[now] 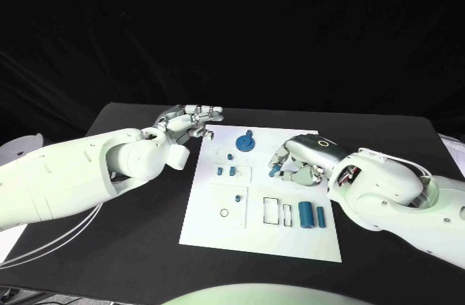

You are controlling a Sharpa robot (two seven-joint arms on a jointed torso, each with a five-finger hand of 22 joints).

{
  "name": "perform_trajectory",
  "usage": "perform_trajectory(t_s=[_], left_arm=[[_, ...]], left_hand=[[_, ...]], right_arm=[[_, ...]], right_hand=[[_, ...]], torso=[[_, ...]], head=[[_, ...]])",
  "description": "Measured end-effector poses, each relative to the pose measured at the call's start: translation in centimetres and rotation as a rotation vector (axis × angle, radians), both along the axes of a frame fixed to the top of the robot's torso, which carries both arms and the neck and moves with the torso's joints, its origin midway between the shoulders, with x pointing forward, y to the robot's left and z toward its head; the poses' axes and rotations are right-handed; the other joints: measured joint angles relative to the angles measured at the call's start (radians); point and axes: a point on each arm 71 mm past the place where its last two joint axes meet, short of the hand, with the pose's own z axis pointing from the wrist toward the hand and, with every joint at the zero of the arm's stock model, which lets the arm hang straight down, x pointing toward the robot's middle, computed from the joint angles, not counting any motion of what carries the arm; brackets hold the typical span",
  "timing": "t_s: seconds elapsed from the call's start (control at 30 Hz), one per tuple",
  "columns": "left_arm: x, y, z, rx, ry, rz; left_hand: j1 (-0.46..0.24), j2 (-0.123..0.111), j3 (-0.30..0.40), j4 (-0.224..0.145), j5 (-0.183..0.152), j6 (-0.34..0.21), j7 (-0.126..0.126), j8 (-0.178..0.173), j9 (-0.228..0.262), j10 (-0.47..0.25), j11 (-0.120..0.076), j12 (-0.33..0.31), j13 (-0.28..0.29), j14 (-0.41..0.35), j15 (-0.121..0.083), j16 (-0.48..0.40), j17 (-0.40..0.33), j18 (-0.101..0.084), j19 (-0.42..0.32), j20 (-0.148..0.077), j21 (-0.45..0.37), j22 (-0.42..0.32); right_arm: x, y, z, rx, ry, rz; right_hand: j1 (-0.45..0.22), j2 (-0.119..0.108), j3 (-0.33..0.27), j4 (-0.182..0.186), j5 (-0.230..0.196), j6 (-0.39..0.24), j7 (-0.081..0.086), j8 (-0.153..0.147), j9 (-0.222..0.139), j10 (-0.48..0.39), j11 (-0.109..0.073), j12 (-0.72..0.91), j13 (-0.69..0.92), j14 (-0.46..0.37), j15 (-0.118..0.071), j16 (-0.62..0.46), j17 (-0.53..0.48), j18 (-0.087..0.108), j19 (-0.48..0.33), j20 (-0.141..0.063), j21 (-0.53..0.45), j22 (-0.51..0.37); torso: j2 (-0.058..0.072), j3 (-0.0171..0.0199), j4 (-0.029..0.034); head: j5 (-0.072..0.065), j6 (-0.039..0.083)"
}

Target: Assemble the parts on the task board

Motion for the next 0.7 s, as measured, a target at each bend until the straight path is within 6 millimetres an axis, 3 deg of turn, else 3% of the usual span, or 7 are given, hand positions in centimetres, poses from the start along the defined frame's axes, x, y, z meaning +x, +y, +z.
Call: perform_trajectory(t_s=[0.23,0.53,0.7], left_arm=[[0.0,-0.1,0.0,-0.001,0.001,-0.002],[0.0,-0.4,0.0,-0.003,0.002,-0.009],[0.0,-0.6,0.0,-0.005,0.002,-0.013]], left_hand=[[0.000,0.000,0.000,0.000,0.000,0.000,0.000,0.000,0.000,0.000,0.000,0.000,0.000,0.000,0.000,0.000,0.000,0.000,0.000,0.000,0.000,0.000],[0.000,0.000,0.000,0.000,0.000,0.000,0.000,0.000,0.000,0.000,0.000,0.000,0.000,0.000,0.000,0.000,0.000,0.000,0.000,0.000,0.000,0.000],[0.000,0.000,0.000,0.000,0.000,0.000,0.000,0.000,0.000,0.000,0.000,0.000,0.000,-0.004,0.004,0.000,-0.002,0.000,0.000,0.000,0.000,0.000]], right_arm=[[-1.6,3.7,0.1,0.091,0.038,0.090],[-3.1,8.1,-2.1,0.133,0.106,0.189],[-3.2,9.0,-3.3,0.123,0.133,0.210]], right_hand=[[0.005,-0.005,0.020,-0.006,0.000,-0.003,0.007,-0.008,0.000,0.004,0.004,-0.013,-0.001,0.000,0.000,0.004,0.000,0.000,0.000,0.000,0.000,0.000],[0.011,-0.011,0.041,-0.019,-0.001,-0.006,0.012,-0.010,0.000,0.004,0.004,-0.027,-0.001,0.000,0.000,0.004,0.000,0.000,0.000,0.000,0.000,0.000],[0.011,-0.011,0.048,-0.021,-0.003,-0.006,0.012,-0.016,0.000,0.004,0.004,-0.028,-0.001,0.000,0.000,0.004,-0.001,0.000,0.000,0.000,0.000,-0.002]], torso=[[0.000,-0.0007,0.0013],[0.001,-0.0013,0.0001],[0.001,-0.0017,0.0012]], head=[[0.011,-0.001],[0.027,-0.006],[0.030,-0.010]])
